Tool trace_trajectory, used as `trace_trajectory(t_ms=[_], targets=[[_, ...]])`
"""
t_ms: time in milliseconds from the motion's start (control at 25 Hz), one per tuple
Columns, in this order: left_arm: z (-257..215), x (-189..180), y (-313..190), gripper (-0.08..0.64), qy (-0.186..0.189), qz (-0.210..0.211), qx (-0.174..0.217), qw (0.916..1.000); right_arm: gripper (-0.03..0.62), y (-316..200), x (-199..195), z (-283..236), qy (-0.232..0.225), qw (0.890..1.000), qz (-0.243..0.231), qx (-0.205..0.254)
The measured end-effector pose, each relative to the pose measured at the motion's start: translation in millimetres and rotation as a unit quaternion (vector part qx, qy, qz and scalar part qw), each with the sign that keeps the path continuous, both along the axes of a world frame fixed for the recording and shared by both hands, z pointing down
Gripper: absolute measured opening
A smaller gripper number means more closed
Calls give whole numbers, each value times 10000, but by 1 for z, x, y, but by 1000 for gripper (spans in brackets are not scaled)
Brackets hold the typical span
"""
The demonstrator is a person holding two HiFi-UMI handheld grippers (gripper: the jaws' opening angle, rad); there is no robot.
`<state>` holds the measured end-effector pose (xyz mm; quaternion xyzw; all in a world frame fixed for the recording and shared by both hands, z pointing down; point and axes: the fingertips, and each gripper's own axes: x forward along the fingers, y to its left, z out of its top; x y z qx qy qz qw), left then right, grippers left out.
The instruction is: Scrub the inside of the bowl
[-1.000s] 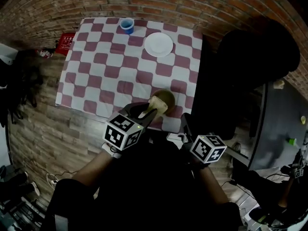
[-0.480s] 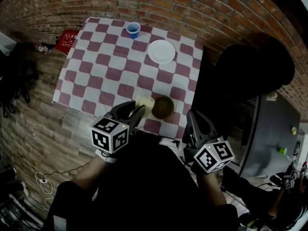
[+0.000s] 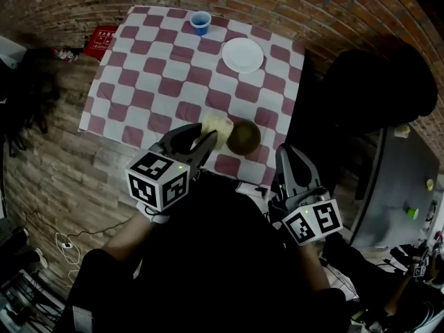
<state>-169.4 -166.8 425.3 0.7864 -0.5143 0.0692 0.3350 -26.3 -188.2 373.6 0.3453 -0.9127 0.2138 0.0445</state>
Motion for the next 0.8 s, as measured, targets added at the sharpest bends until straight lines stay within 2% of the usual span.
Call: trace_trajectory(t_ms=[240, 800], targets=[[4, -7, -3, 115, 92, -132, -97, 9998, 32, 6, -6, 7, 134, 9996, -239, -39], [7, -9, -5, 115, 206, -136, -178, 9995, 32, 5, -9, 10, 165, 9995, -260, -119]])
